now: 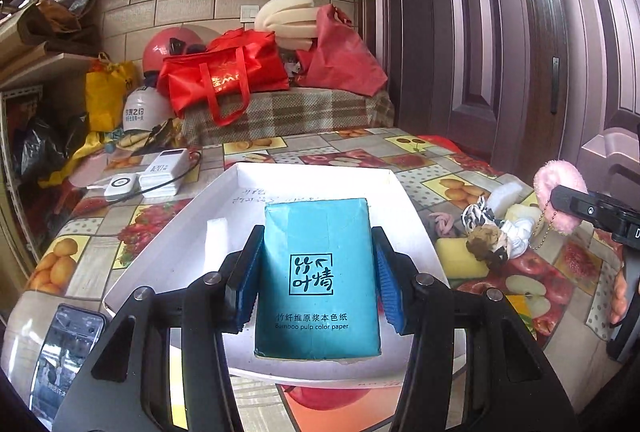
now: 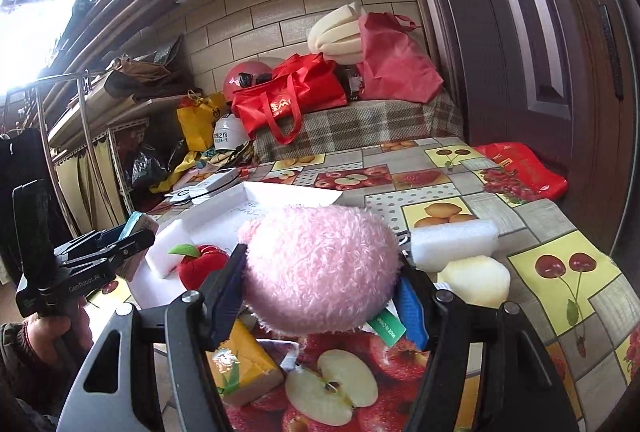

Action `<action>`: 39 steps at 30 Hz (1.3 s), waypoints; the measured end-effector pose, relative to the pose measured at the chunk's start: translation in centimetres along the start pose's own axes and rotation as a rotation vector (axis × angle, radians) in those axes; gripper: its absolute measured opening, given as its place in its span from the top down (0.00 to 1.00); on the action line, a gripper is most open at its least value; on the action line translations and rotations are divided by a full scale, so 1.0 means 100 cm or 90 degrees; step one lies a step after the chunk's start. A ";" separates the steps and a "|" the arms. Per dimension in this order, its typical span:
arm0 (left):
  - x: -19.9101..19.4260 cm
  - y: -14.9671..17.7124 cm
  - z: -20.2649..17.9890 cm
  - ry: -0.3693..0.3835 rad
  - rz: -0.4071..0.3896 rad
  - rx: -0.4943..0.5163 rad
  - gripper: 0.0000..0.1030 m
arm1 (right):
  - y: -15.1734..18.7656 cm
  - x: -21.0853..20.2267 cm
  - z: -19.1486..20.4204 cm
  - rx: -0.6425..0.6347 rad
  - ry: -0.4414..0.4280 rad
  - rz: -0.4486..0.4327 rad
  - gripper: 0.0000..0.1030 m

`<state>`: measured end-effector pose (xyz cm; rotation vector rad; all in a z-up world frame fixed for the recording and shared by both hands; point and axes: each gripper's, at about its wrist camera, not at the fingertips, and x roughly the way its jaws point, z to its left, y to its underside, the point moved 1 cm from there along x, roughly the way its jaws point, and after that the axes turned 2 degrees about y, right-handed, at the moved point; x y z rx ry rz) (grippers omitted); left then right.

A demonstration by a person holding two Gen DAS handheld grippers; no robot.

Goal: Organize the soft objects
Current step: 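Lower the pink ball into the box with right tool while left lowers tissues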

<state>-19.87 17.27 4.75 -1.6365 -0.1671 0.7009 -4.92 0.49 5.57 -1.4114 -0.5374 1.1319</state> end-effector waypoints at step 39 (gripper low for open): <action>0.025 -0.005 0.063 -0.096 0.025 -0.076 0.51 | 0.021 0.124 0.119 -0.090 -0.138 0.239 0.35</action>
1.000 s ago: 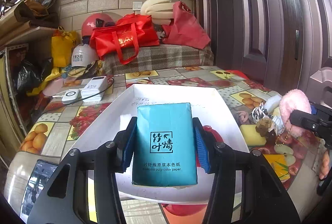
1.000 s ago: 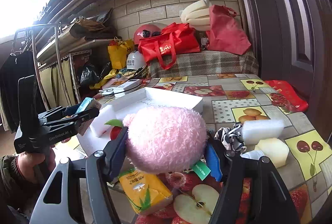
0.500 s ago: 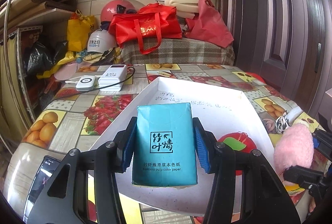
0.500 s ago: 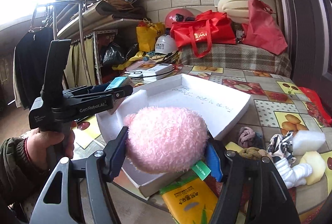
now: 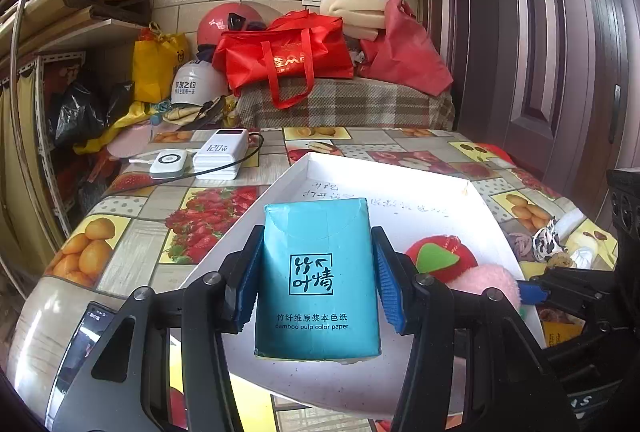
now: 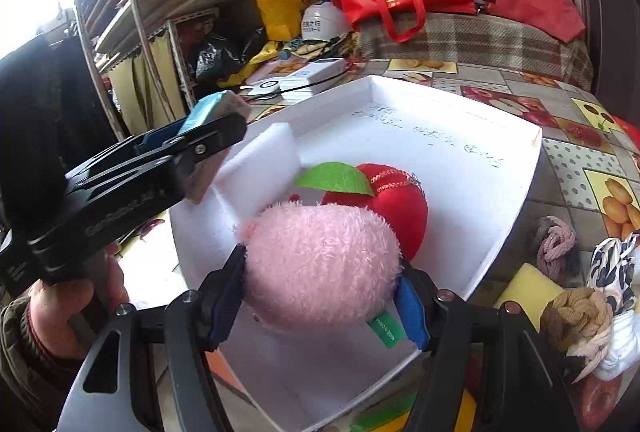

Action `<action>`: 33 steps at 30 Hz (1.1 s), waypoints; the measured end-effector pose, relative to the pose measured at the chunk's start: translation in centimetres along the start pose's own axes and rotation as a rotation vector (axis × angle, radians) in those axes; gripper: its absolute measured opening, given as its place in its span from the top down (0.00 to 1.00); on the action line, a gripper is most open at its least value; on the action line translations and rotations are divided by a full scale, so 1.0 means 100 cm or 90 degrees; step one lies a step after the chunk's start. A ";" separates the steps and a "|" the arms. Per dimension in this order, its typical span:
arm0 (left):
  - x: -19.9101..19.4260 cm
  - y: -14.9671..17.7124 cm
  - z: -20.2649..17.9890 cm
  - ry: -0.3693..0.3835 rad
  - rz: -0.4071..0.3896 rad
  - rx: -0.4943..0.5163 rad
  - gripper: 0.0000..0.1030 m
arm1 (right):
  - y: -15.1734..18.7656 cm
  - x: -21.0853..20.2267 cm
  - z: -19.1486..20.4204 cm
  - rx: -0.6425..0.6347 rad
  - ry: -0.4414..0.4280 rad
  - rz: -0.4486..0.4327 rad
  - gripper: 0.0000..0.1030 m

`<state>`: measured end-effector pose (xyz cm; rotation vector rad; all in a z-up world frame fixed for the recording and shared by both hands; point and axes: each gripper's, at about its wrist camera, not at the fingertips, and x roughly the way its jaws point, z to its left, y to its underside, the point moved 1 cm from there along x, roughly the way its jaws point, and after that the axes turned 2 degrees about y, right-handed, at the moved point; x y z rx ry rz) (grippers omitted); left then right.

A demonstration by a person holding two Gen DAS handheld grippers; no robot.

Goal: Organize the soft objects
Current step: 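Lower the pink ball into the box with right tool while left lowers tissues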

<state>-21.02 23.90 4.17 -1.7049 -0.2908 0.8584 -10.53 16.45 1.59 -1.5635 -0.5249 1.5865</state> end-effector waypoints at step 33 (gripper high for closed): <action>0.028 -0.015 -0.005 -0.096 -0.033 -0.037 0.00 | -0.015 -0.014 0.003 0.031 0.152 -0.124 0.00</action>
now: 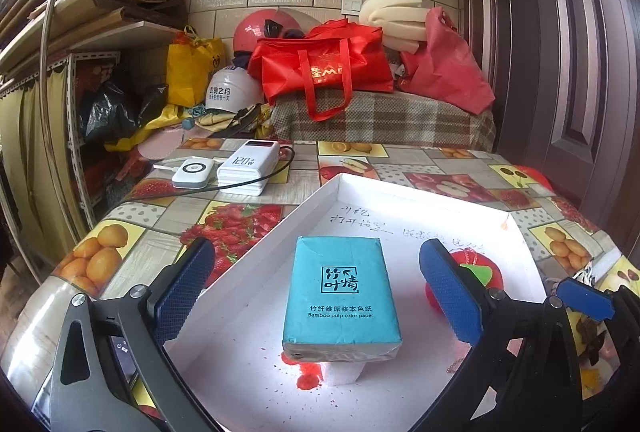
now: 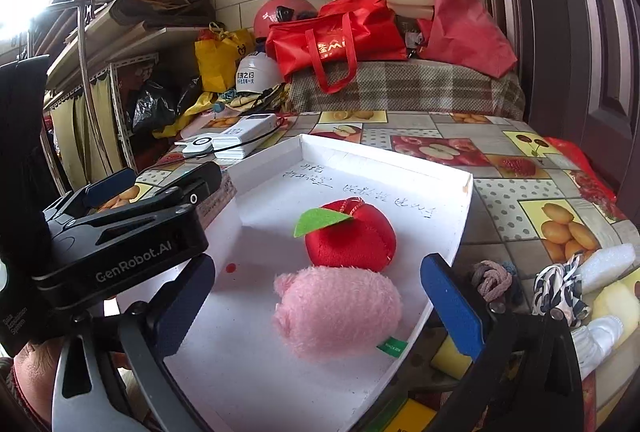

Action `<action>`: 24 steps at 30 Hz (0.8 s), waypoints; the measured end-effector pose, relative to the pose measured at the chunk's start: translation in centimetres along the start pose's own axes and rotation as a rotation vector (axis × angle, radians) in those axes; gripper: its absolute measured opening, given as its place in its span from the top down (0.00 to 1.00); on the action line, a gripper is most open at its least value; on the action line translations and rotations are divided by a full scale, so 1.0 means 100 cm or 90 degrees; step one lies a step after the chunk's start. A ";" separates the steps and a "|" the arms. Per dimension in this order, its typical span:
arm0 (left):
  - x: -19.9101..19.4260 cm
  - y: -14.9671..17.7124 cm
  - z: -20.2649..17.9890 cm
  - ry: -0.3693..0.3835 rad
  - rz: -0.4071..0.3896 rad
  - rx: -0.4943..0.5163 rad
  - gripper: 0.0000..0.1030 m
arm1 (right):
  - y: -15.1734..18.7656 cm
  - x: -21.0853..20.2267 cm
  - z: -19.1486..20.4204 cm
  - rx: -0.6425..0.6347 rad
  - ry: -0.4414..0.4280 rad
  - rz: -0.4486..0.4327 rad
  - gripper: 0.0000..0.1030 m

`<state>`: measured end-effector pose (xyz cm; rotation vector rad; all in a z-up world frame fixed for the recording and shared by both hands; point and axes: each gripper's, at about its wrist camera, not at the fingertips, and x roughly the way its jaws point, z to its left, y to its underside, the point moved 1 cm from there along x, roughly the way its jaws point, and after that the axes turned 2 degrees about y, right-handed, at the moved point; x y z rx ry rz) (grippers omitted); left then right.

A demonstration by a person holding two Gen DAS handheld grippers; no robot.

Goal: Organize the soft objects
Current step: 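Lower the pink ball into the box with right tool while left lowers tissues, then open both tools and withdraw them from the white box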

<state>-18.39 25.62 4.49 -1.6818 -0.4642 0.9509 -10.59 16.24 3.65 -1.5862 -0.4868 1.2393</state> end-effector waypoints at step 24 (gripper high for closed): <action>-0.008 -0.001 0.008 0.009 -0.006 -0.030 0.00 | 0.005 -0.020 0.002 -0.017 -0.017 -0.038 0.00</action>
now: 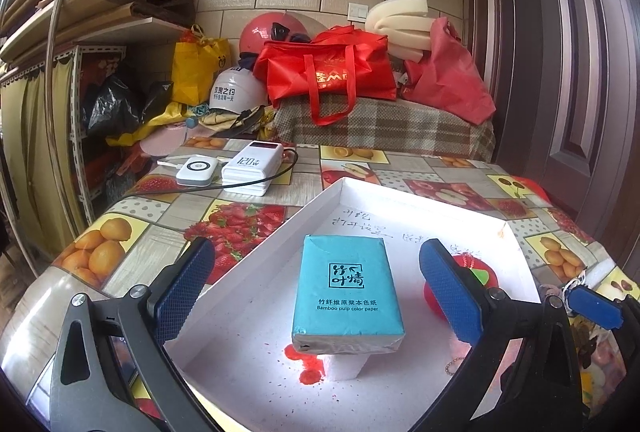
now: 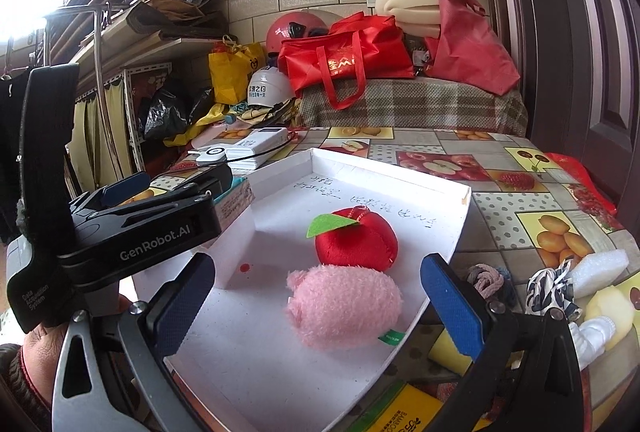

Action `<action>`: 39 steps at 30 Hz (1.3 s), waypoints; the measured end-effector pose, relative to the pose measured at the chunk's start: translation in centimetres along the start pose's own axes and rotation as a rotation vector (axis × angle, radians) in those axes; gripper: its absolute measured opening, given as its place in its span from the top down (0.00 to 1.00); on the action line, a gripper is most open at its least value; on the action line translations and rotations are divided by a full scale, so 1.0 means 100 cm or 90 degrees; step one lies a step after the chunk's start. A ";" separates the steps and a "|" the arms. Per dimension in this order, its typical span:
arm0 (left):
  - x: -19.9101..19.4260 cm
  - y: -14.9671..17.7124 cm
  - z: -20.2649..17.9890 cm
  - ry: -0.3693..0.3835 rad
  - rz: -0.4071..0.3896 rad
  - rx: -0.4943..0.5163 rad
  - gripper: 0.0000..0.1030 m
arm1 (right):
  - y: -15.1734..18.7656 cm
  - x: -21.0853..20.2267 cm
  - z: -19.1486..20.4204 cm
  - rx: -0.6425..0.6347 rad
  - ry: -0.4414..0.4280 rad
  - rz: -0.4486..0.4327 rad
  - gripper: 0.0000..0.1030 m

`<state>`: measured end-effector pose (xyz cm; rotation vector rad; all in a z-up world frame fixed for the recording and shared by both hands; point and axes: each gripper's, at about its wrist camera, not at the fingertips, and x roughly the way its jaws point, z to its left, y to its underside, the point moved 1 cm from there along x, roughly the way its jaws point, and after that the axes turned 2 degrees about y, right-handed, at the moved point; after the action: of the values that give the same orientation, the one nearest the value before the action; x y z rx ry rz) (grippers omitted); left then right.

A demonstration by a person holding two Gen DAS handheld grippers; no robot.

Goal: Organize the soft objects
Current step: 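Open both tools and withdraw them from the white box, then grasp the yellow tissue pack with left tool while right reaches toward the sponge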

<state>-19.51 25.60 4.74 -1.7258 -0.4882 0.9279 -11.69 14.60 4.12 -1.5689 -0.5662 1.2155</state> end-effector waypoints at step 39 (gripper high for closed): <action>-0.095 0.121 -0.241 0.492 0.262 0.530 0.01 | 0.051 -0.097 -0.240 0.315 0.206 0.027 0.00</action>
<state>-7.91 -0.12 -0.04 -1.2555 0.7014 0.5317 5.15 -5.62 2.65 -1.3132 -0.0142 1.0051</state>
